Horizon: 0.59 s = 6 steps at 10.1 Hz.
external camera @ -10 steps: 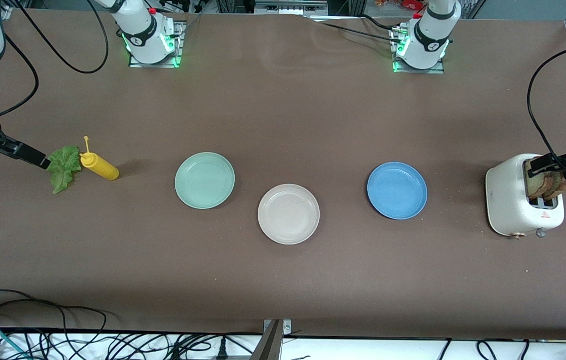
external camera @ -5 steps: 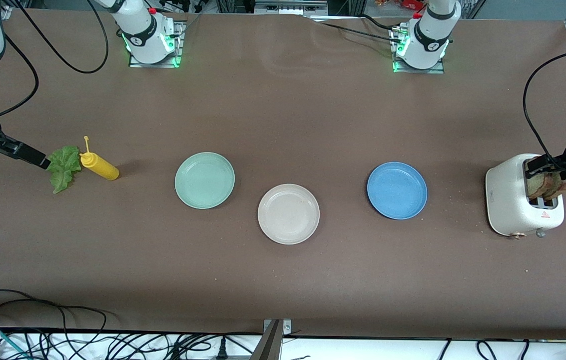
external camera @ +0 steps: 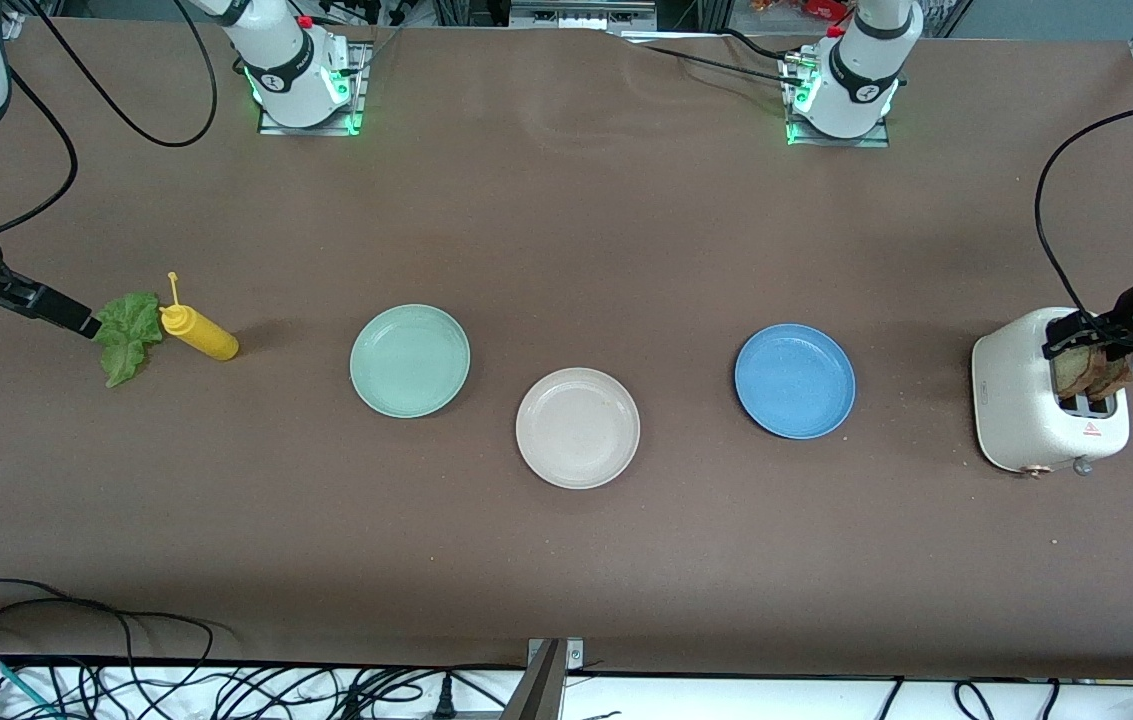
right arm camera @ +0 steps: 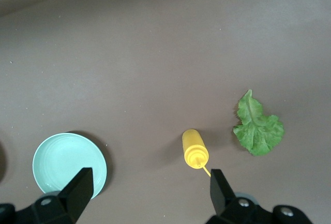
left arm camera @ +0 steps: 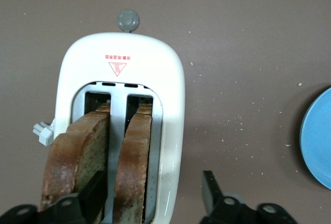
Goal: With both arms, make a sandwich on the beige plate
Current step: 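Lower the left gripper onto the bread slice in the toaster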
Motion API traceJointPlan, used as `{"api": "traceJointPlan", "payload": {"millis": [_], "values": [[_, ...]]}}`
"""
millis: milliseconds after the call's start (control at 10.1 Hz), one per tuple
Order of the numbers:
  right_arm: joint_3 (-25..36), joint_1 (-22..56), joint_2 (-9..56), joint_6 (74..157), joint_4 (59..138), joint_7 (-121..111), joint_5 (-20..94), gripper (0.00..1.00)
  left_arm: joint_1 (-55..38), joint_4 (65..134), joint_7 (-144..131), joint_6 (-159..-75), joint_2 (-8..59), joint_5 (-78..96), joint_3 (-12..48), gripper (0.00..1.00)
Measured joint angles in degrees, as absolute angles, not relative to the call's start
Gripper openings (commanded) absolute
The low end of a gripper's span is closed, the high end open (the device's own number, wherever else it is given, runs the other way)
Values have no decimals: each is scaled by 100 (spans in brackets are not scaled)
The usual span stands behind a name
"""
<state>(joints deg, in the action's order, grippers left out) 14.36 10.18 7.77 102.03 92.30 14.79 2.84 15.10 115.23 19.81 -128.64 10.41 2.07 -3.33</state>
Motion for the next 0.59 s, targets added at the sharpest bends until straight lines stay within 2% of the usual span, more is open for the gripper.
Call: {"api": "traceJointPlan", "payload": {"millis": [99, 197, 592], "values": [[1436, 1018, 777, 10203, 9230, 1479, 284, 100, 1515, 11550, 1981, -12901, 1041, 208, -333, 17], [1436, 1018, 777, 10203, 9230, 1479, 284, 100, 1536, 11552, 2008, -12915, 1040, 208, -333, 0], [1436, 1018, 778, 10203, 9230, 1479, 284, 100, 1639, 11530, 2728, -12920, 1037, 207, -334, 0]]}}
